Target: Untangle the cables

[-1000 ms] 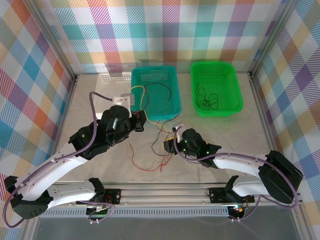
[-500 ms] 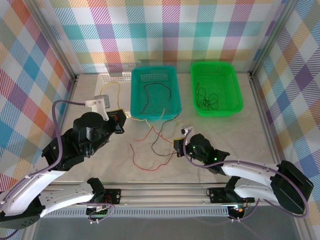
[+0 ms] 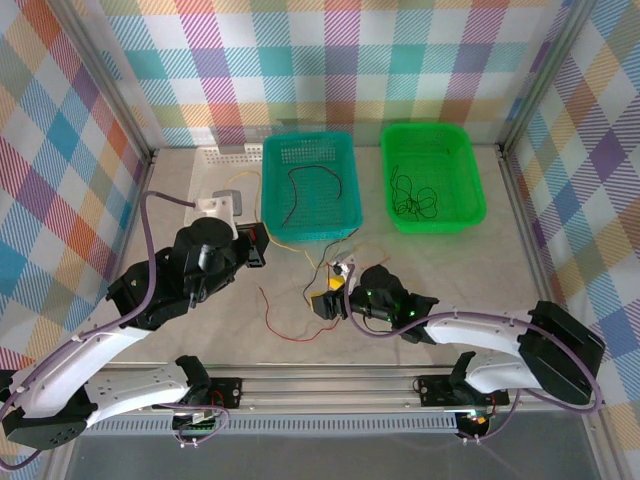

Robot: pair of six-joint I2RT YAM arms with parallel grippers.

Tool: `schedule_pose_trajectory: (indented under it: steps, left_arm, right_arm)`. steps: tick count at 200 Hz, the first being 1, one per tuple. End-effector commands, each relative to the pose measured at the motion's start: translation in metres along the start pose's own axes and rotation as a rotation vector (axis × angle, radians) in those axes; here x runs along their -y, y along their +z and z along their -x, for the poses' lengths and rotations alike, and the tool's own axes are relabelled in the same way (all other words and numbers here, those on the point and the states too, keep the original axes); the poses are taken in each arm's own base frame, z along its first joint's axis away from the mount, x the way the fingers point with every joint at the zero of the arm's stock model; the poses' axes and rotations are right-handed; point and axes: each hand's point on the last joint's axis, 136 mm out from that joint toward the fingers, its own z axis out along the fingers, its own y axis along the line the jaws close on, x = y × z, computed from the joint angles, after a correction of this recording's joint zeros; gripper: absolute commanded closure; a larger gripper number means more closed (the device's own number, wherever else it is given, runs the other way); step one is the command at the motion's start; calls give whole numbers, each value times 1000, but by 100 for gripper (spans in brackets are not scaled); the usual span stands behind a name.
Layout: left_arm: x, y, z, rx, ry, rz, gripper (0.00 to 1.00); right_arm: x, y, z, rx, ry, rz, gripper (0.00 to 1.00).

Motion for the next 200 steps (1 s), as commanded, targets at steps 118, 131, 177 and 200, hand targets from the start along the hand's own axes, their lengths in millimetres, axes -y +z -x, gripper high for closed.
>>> schedule_pose_trajectory:
  steps: [118, 131, 177, 200]
  left_arm:
    - [10, -5, 7, 19, -72, -69, 100]
    - [9, -6, 8, 22, -72, -65, 100]
    - [-3, -20, 21, 78, -40, -21, 100]
    - [-14, -37, 41, 146, -6, 24, 100]
  right_arm:
    - [50, 13, 31, 155, 49, -300, 63]
    - [50, 14, 31, 151, 47, -303, 75]
    - [57, 5, 13, 102, 59, -323, 100]
    - [68, -7, -4, 90, 81, -356, 100]
